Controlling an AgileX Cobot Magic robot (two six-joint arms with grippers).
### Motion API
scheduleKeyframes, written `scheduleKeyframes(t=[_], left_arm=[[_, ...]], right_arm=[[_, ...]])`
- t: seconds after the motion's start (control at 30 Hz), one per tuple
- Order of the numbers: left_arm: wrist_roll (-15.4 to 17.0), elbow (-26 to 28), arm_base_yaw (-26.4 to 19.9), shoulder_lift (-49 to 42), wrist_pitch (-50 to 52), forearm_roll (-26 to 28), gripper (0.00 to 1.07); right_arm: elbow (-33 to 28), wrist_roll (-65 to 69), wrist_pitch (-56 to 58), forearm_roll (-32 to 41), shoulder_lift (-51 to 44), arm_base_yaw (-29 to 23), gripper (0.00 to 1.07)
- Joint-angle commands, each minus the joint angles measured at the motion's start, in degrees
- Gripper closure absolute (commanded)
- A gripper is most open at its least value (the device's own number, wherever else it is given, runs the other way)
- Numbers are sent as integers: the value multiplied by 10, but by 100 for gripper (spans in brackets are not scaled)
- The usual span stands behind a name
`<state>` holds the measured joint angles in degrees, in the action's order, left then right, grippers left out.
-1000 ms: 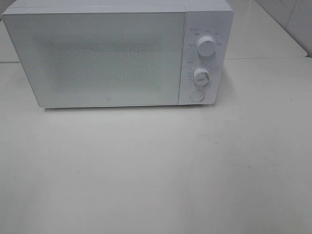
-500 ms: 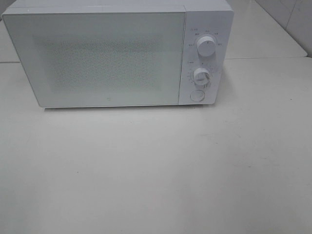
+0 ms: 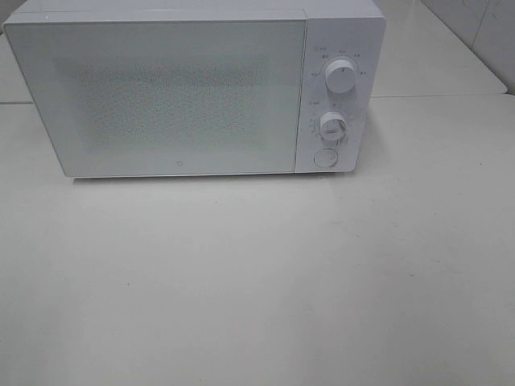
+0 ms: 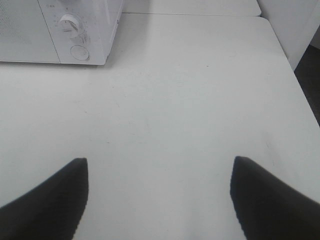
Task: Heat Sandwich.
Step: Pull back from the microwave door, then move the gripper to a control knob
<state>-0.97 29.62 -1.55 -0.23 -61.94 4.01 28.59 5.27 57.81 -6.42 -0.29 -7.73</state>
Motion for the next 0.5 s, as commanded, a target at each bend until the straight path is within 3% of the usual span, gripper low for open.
scheduleKeyframes(t=[0.03, 0.23, 0.5], left_arm=[[5, -1, -2, -15, 6, 0, 6], [5, -1, -2, -15, 6, 0, 6], [5, -1, -2, -15, 6, 0, 6]], right_arm=[[5, 5, -15, -5, -15, 4, 28], [17, 6, -51, -7, 0, 4, 26], [17, 8, -166, -7, 102, 4, 27]])
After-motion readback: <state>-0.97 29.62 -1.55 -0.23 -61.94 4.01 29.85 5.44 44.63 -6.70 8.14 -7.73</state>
